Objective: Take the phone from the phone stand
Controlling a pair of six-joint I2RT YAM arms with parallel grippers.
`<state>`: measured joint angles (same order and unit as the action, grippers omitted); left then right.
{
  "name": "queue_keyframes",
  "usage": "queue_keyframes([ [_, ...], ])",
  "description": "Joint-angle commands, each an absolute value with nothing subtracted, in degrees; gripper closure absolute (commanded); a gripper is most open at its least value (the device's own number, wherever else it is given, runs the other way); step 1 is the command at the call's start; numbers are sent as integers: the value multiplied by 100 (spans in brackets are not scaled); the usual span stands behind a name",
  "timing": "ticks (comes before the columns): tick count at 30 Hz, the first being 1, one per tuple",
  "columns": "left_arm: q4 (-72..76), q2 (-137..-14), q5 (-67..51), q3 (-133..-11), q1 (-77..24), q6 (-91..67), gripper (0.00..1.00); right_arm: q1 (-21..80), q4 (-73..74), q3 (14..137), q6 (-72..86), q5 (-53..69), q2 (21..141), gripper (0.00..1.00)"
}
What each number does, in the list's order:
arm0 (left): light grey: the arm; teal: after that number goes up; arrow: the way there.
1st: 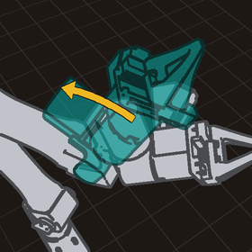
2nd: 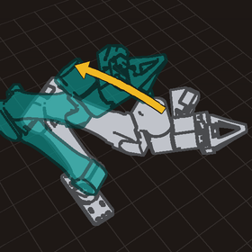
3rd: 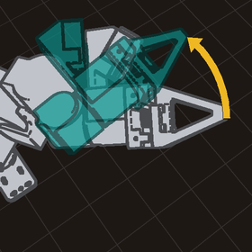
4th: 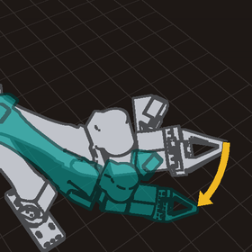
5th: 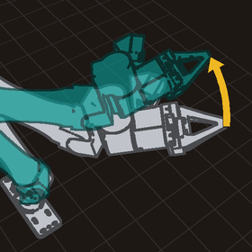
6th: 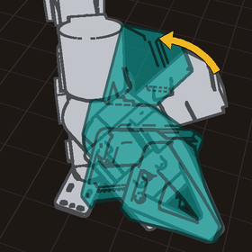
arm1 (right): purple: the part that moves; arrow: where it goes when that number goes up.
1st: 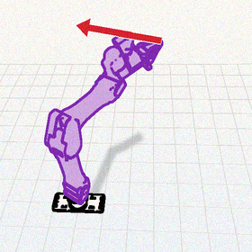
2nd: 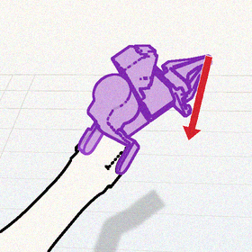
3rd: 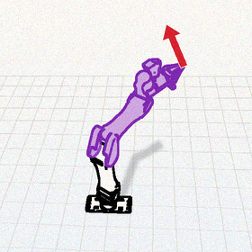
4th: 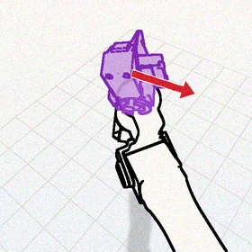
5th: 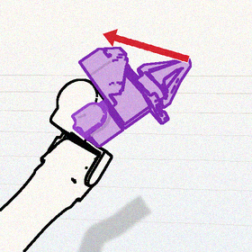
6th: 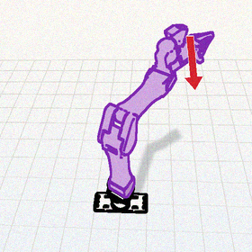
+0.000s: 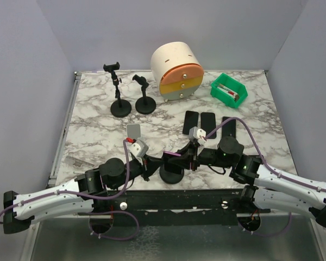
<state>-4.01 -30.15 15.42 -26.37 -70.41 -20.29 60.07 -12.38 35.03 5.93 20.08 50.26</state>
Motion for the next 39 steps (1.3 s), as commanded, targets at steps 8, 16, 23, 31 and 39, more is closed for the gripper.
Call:
queue_keyframes([
  [8, -125, -3138, 2504, -2728, -6724, -1849, 100, 6258, -1561, 3696, 1123, 4532, 4922, 100],
  [16, -199, -2997, 2383, -2647, -6602, -1818, 100, 6258, -1308, 3682, 1221, 4846, 4728, 100],
  [23, -255, -2975, 2348, -2665, -6601, -1749, 100, 6258, -1186, 3624, 1238, 4881, 4518, 100],
  [31, -263, -3132, 2463, -2671, -6600, -1714, 100, 6258, -1376, 3544, 1442, 5122, 4518, 100],
  [39, -247, -3250, 2435, -2688, -6507, -1688, 100, 6258, -1825, 3421, 1766, 5620, 4606, 100],
])
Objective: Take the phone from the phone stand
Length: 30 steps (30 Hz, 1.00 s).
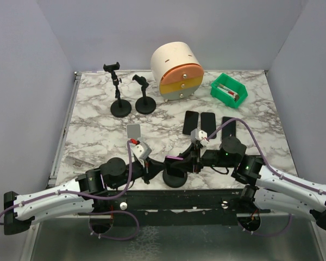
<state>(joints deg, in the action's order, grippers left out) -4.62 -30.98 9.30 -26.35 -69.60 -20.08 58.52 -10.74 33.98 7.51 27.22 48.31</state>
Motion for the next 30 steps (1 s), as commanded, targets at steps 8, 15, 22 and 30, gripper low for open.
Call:
queue_keyframes([
  [8, -389, -3121, 2444, -2741, -6495, -1723, 93, 6258, -1451, 3575, 1505, 5536, 4560, 100],
  [15, -571, -3138, 2239, -2909, -6502, -1621, 84, 6258, -1344, 3594, 1406, 5467, 4561, 100],
  [22, -1132, -3031, 2594, -3001, -6495, -1597, 79, 6258, -1226, 3634, 1424, 5466, 4478, 100],
  [30, -1451, -3037, 2906, -3120, -6495, -1608, 71, 6258, -1146, 3619, 1423, 5451, 4378, 100],
])
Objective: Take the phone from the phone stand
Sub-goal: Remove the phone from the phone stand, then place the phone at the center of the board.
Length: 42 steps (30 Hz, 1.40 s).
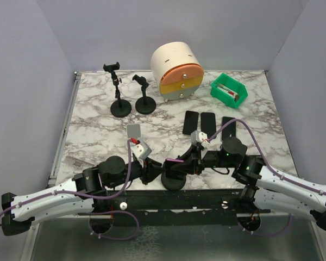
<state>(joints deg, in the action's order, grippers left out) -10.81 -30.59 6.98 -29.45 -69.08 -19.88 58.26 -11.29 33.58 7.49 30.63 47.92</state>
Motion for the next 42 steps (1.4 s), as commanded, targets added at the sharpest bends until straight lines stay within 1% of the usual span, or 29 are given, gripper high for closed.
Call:
queue_keyframes([
  [1, -1476, -3018, 2920, -3120, -6495, -1608, 70, 6258, -1148, 3619, 1437, 5468, 4374, 100],
  [12, -1555, -3015, 3173, -3102, -6495, -1594, 70, 6258, -1302, 3529, 1617, 5502, 4244, 100],
  [14, -1540, -3006, 3198, -3110, -6493, -1591, 69, 6258, -1282, 3541, 1599, 5385, 4197, 100],
  [16, -1426, -2956, 3066, -3083, -6494, -1541, 68, 6258, -1019, 3605, 1378, 5016, 4156, 100],
  [19, -1003, -2740, 2680, -3014, -6495, -1388, 63, 6258, -1025, 3541, 1233, 4305, 3992, 100],
  [21, -726, -2515, 2378, -2966, -6495, -1283, 57, 6258, -891, 3611, 1075, 4079, 4005, 100],
  [24, -484, -2193, 1878, -2970, -6495, -988, 49, 6258, -744, 3760, 890, 4048, 4114, 100],
  [26, -500, -2117, 1334, -3067, -6494, -760, 43, 6258, -617, 3906, 764, 4058, 4194, 100],
  [30, -559, -2132, 205, -3218, -6495, -350, 35, 6258, -436, 4140, 619, 4086, 4328, 100],
  [32, -485, -2192, 7, -3221, -6495, -230, 32, 6258, -380, 4199, 577, 4016, 4356, 100],
  [36, -254, -2296, 209, -3150, -6495, -121, 30, 6258, -420, 4148, 535, 3718, 4312, 100],
  [39, -30, -2199, 965, -3058, -6494, -115, 30, 6258, -644, 4019, 544, 3318, 4145, 100],
  [42, 268, -1880, 1696, -2915, -6495, -76, 30, 6258, -1062, 4059, 710, 3309, 4045, 100],
])
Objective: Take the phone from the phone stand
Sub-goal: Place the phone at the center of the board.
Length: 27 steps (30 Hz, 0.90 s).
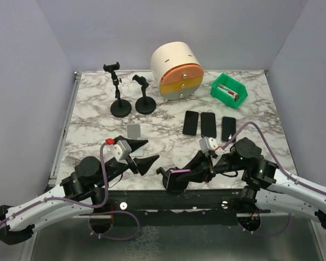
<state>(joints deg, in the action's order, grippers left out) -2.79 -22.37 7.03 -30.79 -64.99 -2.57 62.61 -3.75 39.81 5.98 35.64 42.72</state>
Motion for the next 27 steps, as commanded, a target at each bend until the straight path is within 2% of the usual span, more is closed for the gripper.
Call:
queue_keyframes([
  [1, 372, -1745, 1897, -2830, -6495, -78, 30, 6264, -1117, 4170, 715, 3381, 4063, 100],
  [4, 613, -1334, 2339, -2607, -6491, -108, 30, 6258, -1330, 4449, 710, 3052, 4104, 100],
  [8, 683, -1007, 2668, -2419, -6494, -186, 30, 6258, -933, 5089, 486, 1162, 4434, 100],
  [11, 611, -951, 2837, -2375, -6495, -234, 30, 6258, -269, 5947, 338, -380, 5310, 100],
  [13, 563, -949, 2882, -2376, -6495, -246, 30, 6135, -137, 6317, 364, -931, 5756, 100],
  [15, 529, -958, 2889, -2377, -6495, -248, 30, 5562, -26, 6632, 742, -725, 6178, 100],
  [17, 485, -988, 2892, -2380, -6495, -246, 30, 4631, -9, 6785, 1324, 21, 6523, 100],
  [22, 312, -1084, 2877, -2460, -6495, -280, 30, 2839, -451, 6392, 2619, 1139, 7099, 100],
  [27, 100, -1183, 2766, -2558, -6495, -349, 30, 2369, -185, 5700, 3094, 1348, 7038, 100],
])
